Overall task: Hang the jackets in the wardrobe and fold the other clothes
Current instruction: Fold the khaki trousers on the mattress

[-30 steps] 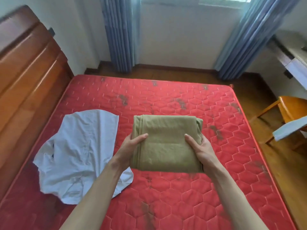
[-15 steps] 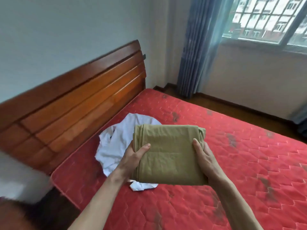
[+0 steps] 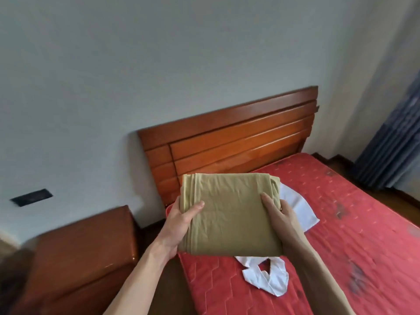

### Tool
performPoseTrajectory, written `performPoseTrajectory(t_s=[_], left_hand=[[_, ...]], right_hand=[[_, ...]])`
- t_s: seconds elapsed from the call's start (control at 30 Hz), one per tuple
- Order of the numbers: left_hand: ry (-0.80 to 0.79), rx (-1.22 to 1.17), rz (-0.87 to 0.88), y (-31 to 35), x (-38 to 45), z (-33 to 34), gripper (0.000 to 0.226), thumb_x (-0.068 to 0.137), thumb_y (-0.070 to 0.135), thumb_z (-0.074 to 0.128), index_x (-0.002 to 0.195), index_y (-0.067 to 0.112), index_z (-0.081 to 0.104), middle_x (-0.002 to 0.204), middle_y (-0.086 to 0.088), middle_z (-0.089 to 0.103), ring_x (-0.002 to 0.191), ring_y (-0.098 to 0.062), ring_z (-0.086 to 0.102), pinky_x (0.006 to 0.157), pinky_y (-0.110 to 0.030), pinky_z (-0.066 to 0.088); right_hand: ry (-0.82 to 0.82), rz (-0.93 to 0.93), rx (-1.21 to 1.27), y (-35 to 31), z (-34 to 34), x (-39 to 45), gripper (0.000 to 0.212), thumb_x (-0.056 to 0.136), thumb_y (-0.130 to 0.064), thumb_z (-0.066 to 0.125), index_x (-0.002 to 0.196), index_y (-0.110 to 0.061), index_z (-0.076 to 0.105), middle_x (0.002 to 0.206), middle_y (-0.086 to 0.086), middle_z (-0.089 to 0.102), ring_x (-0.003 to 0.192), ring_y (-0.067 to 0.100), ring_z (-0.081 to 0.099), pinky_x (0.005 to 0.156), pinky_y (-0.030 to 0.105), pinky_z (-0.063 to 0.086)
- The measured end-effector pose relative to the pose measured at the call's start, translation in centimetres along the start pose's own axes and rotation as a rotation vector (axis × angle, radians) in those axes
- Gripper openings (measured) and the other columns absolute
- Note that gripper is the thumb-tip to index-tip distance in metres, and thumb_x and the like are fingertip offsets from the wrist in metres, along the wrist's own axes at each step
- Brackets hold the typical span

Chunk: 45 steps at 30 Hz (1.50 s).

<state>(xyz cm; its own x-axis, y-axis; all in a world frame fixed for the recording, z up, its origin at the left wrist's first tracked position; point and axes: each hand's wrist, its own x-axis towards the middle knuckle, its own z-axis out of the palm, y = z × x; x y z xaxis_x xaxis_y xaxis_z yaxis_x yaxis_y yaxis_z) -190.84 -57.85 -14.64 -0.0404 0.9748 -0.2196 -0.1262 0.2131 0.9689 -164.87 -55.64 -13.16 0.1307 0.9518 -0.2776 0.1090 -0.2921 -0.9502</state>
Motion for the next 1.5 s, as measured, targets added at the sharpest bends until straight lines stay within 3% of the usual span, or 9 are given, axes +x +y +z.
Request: performPoseTrajectory(t_s=[0.2,0.33,0.5,0.67,0.83,1.0,1.2,1.4,1.5], left_hand=[[0.244,-0.059,0.018,2.6,-2.7,-13.6,0.057,0.086,0.039,0.083,0.135,0.020,0.061,0.121,-0.006,0.076,0.111,-0.027,0.074,0.103,-0.057,0.053],[0.363,-0.088,0.038,3.5,-5.0,-21.7,0.049,0.090,0.035,0.080,0.132,0.020,0.061,0.117,-0.004,0.077,0.108,-0.024,0.075,0.102,-0.056,0.054],[0.501,-0.141,0.056,4.1,-8.4,-30.0,0.043,0.091,0.040,0.076,0.128,0.024,0.061,0.113,-0.001,0.077,0.102,-0.018,0.076,0.093,-0.046,0.058],[0.601,-0.219,0.044,4.4,-12.7,-37.7,0.050,0.084,0.043,0.077,0.130,0.032,0.063,0.113,0.000,0.078,0.109,-0.024,0.073,0.099,-0.053,0.055],[0.796,-0.256,0.083,4.3,-15.9,-43.3,0.039,0.091,0.037,0.075,0.127,0.034,0.061,0.116,0.001,0.074,0.109,-0.021,0.070,0.093,-0.045,0.056],[0.991,-0.289,0.093,4.0,-18.9,-48.4,0.067,0.081,0.050,0.080,0.142,0.036,0.054,0.127,0.001,0.070,0.117,-0.023,0.067,0.105,-0.055,0.052],[1.157,-0.352,0.101,4.4,-20.7,-54.7,0.045,0.092,0.036,0.075,0.134,0.038,0.059,0.120,-0.001,0.074,0.110,-0.025,0.071,0.093,-0.049,0.058],[1.350,-0.437,0.142,6.3,-20.2,-60.1,0.040,0.096,0.026,0.071,0.130,0.039,0.055,0.118,-0.001,0.071,0.102,-0.022,0.070,0.068,-0.032,0.056],[1.440,-0.434,0.146,6.6,-19.7,-62.5,0.055,0.093,0.030,0.074,0.142,0.034,0.051,0.120,-0.004,0.072,0.105,-0.025,0.071,0.077,-0.038,0.057]], right_hand=[[-0.415,0.144,0.099,-4.5,12.5,-0.3,0.045,0.090,-0.046,0.075,0.117,-0.010,0.072,0.104,0.010,0.080,0.095,0.027,0.078,0.084,0.042,0.061],[-0.534,-0.022,-0.030,-6.0,21.7,-1.7,0.042,0.092,-0.054,0.070,0.122,-0.025,0.069,0.103,-0.002,0.080,0.094,0.018,0.078,0.084,0.039,0.061],[-0.583,-0.091,-0.053,-6.8,32.4,-3.6,0.042,0.093,-0.051,0.069,0.117,-0.016,0.069,0.096,0.001,0.081,0.089,0.018,0.078,0.079,0.037,0.061],[-0.685,-0.094,-0.029,-7.4,41.2,-6.0,0.041,0.092,-0.050,0.072,0.115,-0.017,0.069,0.098,0.002,0.081,0.088,0.021,0.079,0.074,0.039,0.063],[-0.788,-0.082,-0.076,-8.1,50.0,-7.6,0.044,0.088,-0.049,0.076,0.112,-0.013,0.071,0.095,0.003,0.081,0.089,0.023,0.078,0.084,0.045,0.063],[-0.949,-0.088,-0.085,-8.9,59.0,-9.0,0.035,0.091,-0.041,0.075,0.111,-0.012,0.072,0.089,-0.001,0.081,0.079,0.014,0.078,0.059,0.025,0.058],[-1.145,-0.068,-0.140,-9.9,69.5,-10.5,0.037,0.091,-0.040,0.075,0.112,-0.010,0.072,0.095,0.002,0.081,0.086,0.020,0.079,0.074,0.036,0.059],[-1.347,-0.058,-0.162,-12.4,79.3,-10.9,0.037,0.092,-0.039,0.074,0.114,-0.010,0.073,0.094,0.000,0.081,0.086,0.019,0.079,0.068,0.032,0.060],[-1.448,-0.043,-0.207,-13.5,84.0,-10.8,0.040,0.092,-0.043,0.073,0.118,-0.011,0.072,0.101,0.006,0.081,0.090,0.022,0.079,0.070,0.032,0.059]])
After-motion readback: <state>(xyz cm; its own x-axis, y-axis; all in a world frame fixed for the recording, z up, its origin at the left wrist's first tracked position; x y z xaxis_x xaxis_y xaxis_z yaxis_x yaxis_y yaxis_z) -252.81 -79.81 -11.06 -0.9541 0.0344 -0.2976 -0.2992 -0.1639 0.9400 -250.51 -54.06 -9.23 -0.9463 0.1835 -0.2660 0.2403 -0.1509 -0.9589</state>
